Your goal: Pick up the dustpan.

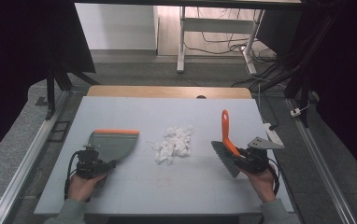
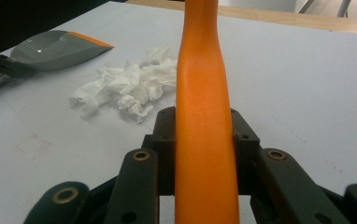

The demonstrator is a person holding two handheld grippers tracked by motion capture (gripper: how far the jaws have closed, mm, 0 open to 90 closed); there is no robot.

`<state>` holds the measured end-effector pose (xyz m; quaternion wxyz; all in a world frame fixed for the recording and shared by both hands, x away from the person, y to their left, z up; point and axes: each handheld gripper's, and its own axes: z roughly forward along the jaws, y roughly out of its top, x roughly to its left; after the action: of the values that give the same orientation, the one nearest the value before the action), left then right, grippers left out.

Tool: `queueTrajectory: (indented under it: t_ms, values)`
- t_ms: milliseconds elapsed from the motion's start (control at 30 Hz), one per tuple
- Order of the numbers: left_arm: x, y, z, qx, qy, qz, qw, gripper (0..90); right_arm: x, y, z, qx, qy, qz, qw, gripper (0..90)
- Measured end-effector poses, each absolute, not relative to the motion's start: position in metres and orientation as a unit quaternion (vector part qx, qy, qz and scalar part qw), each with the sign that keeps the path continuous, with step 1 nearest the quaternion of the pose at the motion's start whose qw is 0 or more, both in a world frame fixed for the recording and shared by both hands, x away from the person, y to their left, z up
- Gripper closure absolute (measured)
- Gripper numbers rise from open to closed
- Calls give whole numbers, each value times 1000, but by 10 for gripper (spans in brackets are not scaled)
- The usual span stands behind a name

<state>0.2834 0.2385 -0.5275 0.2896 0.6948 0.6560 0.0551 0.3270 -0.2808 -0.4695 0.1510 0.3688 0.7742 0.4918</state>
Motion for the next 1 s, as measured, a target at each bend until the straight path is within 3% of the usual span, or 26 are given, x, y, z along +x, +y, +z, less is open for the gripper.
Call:
queueTrajectory:
  t_ms: [200,400,1000]
  values:
    - [284,238,-528,694,656,58,290,524,327,-281,-470,369,774,492,151,699]
    - [284,240,-528,690,659,57,292,603,328,-281,-470,371,774,490,151,699]
    - [280,256,-526,687,649,78,318,614,327,-281,-469,369,775,490,152,699]
